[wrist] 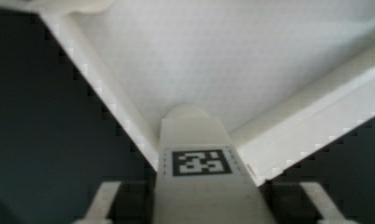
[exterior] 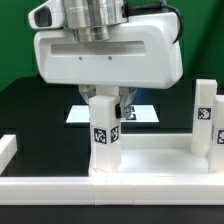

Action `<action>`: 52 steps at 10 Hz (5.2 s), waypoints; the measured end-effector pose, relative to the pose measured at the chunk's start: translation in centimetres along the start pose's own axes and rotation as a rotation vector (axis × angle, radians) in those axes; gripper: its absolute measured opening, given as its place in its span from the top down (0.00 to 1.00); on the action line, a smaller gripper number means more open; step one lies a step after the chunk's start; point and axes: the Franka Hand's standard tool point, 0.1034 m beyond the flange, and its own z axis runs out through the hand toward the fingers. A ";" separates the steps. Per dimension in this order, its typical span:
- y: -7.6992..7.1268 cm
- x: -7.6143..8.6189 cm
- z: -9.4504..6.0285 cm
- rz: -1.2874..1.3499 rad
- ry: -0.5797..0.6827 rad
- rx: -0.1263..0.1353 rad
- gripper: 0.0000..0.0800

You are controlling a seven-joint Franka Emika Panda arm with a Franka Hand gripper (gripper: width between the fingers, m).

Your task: Assemble desk

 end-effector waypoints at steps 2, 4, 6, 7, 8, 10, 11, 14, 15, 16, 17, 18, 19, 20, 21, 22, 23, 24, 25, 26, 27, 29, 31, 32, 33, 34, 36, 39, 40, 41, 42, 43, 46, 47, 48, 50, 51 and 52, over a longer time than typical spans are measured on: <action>-0.8 -0.1 0.1 0.427 -0.021 0.029 0.63; -1.0 0.2 0.3 0.788 -0.015 0.097 0.63; -1.1 0.1 0.4 0.881 -0.025 0.098 0.63; -1.1 0.1 0.5 0.847 -0.023 0.098 0.52; -1.0 0.2 0.5 0.710 -0.014 0.095 0.35; -0.5 0.4 0.4 0.333 -0.003 0.089 0.20; -0.4 0.4 0.4 0.208 0.002 0.089 0.20; -0.4 0.5 0.5 0.066 0.011 0.086 0.19; -0.3 0.5 0.4 -0.037 0.016 0.084 0.19; -0.2 1.1 0.0 -0.296 0.041 0.064 0.19; 0.0 1.4 -0.3 -0.563 0.040 0.022 0.19; -0.2 1.2 -0.4 -0.662 0.032 0.005 0.19; -0.1 1.3 -0.3 -0.621 0.032 0.008 0.22; -0.1 1.3 -0.3 -0.608 0.033 0.007 0.22; -0.1 1.3 -0.3 -0.602 0.033 0.007 0.45; 0.0 1.3 -0.3 -0.527 0.032 0.007 0.63; 0.2 1.5 -0.3 -0.451 0.033 0.004 0.63; 0.2 1.5 -0.3 -0.426 0.033 0.004 0.63; 0.1 1.4 -0.3 -0.269 0.033 0.007 0.63; 0.1 1.3 -0.3 -0.090 0.033 0.006 0.63; -0.1 1.0 -0.3 0.097 0.027 0.003 0.63; -0.1 1.1 -0.3 0.515 -0.014 0.061 0.63; -0.2 1.2 -0.4 0.719 -0.027 0.070 0.63; -0.2 1.2 -0.4 0.757 -0.026 0.070 0.63; -0.2 1.2 -0.4 0.734 -0.025 0.069 0.62; -0.2 1.2 -0.3 0.653 -0.022 0.069 0.62; -0.1 1.0 0.1 0.282 -0.016 0.075 0.37; 0.1 1.2 0.2 0.086 0.010 0.078 0.20; 0.1 1.2 0.2 0.009 0.014 0.077 0.19; 0.2 1.4 0.0 -0.146 0.024 0.073 0.19; 0.2 1.7 -0.3 -0.352 0.038 0.067 0.19; 0.2 1.5 -0.2 -0.529 0.043 0.050 0.19; 0.2 1.4 -0.1 -0.547 0.043 0.042 0.23; 0.2 1.4 0.0 -0.512 0.042 0.043 0.45; 0.4 1.5 0.0 -0.450 0.042 0.039 0.45; 0.7 1.7 -0.1 -0.402 0.049 0.018 0.60; 0.7 1.7 -0.1 -0.395 0.050 0.015 0.60; 1.0 1.8 -0.2 -0.305 0.045 0.002 0.60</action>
Offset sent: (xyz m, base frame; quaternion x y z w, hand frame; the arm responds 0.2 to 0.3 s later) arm 0.0167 -0.0047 0.0049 0.1499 0.0407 0.5239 0.8375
